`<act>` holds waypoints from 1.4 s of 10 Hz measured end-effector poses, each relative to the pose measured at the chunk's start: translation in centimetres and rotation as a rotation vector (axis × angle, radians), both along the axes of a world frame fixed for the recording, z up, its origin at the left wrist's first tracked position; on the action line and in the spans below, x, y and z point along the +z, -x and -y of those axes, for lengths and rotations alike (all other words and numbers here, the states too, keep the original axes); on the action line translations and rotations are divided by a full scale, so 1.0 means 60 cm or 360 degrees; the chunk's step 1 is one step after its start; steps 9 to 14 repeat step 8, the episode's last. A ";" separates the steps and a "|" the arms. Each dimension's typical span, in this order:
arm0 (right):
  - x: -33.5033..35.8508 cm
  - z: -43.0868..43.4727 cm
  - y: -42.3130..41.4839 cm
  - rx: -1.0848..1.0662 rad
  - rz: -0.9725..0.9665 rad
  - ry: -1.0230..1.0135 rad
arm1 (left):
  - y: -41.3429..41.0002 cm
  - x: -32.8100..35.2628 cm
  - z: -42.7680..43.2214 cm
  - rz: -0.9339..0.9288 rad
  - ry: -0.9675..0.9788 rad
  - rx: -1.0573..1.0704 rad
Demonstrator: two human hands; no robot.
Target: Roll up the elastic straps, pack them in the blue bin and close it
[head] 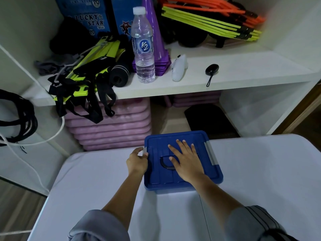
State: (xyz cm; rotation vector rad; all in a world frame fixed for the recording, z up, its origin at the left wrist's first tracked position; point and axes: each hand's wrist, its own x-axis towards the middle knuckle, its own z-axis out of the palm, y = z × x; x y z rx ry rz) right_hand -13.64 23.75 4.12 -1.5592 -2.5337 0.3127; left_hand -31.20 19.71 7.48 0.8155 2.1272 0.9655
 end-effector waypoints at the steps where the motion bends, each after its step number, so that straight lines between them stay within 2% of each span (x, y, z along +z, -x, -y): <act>1: -0.001 0.000 0.000 0.0006 0.0000 0.0004 | -0.003 0.004 0.000 0.0018 -0.0004 -0.0020; 4: -0.002 0.001 0.001 0.0012 -0.0031 -0.0007 | -0.021 -0.014 0.009 -0.0179 -0.0051 -0.0312; 7: 0.011 -0.002 0.004 0.0034 -0.0028 0.0025 | -0.014 -0.004 0.015 -0.0661 0.0122 -0.0575; 8: 0.021 0.008 -0.008 -0.0023 -0.0161 -0.0019 | -0.005 -0.001 0.034 -0.0899 0.0054 -0.0651; 14: 0.021 0.008 -0.008 -0.0023 -0.0161 -0.0019 | -0.005 -0.001 0.034 -0.0899 0.0054 -0.0651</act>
